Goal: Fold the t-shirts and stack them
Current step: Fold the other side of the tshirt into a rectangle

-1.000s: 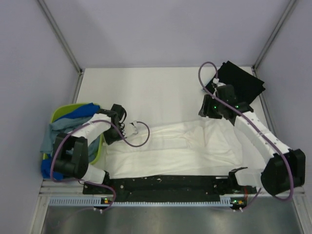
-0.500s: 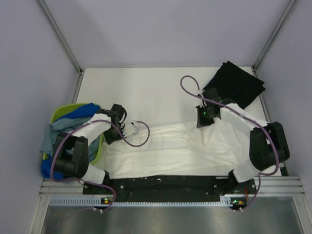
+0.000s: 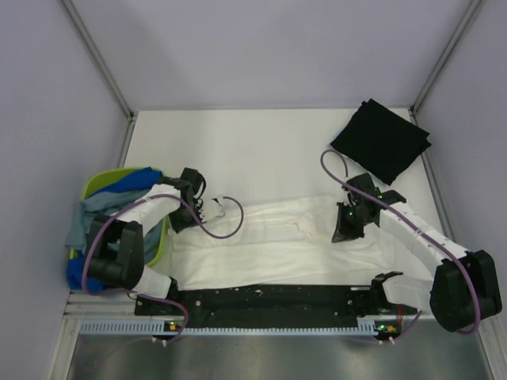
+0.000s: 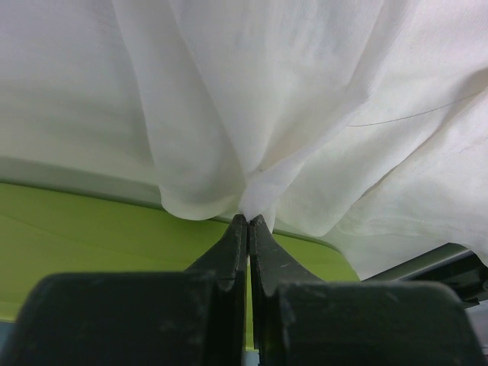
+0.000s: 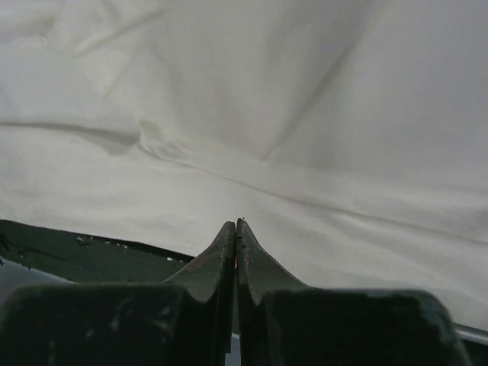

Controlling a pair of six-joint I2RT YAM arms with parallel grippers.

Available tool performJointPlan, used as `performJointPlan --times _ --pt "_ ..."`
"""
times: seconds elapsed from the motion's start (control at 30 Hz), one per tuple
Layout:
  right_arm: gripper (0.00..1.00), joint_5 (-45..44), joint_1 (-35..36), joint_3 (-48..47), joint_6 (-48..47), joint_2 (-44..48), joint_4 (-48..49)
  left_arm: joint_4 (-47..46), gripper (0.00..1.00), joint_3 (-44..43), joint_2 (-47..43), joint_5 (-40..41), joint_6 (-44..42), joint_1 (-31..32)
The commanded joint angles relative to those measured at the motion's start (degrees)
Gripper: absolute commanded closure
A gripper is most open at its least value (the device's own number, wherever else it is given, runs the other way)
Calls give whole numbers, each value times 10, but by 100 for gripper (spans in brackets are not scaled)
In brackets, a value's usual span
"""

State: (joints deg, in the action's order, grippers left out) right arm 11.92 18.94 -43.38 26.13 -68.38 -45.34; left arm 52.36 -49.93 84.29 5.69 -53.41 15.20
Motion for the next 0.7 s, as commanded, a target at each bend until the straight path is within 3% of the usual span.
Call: performJointPlan --times 0.0,0.03,0.13,0.2,0.33,0.6,0.67 --pt "100 33 0 22 47 39 -42 -13 100 -6 1 2 -15 0" --pt "100 20 -1 8 48 45 -43 -12 100 -6 2 0 -15 0" --pt "74 -17 -1 -67 36 27 -41 -13 100 -7 3 -3 -16 0" --pt "66 -25 0 -117 4 -11 -31 -13 100 -7 2 -4 -16 0" --pt "60 -73 1 -208 -52 -97 -33 -14 100 -11 3 -3 -17 0" --pt "30 -261 -18 -302 -76 -221 -38 -7 100 -14 -3 -4 -14 0" --pt "29 -235 -50 -305 -63 -238 -21 -6 100 -13 -2 -5 -15 0"
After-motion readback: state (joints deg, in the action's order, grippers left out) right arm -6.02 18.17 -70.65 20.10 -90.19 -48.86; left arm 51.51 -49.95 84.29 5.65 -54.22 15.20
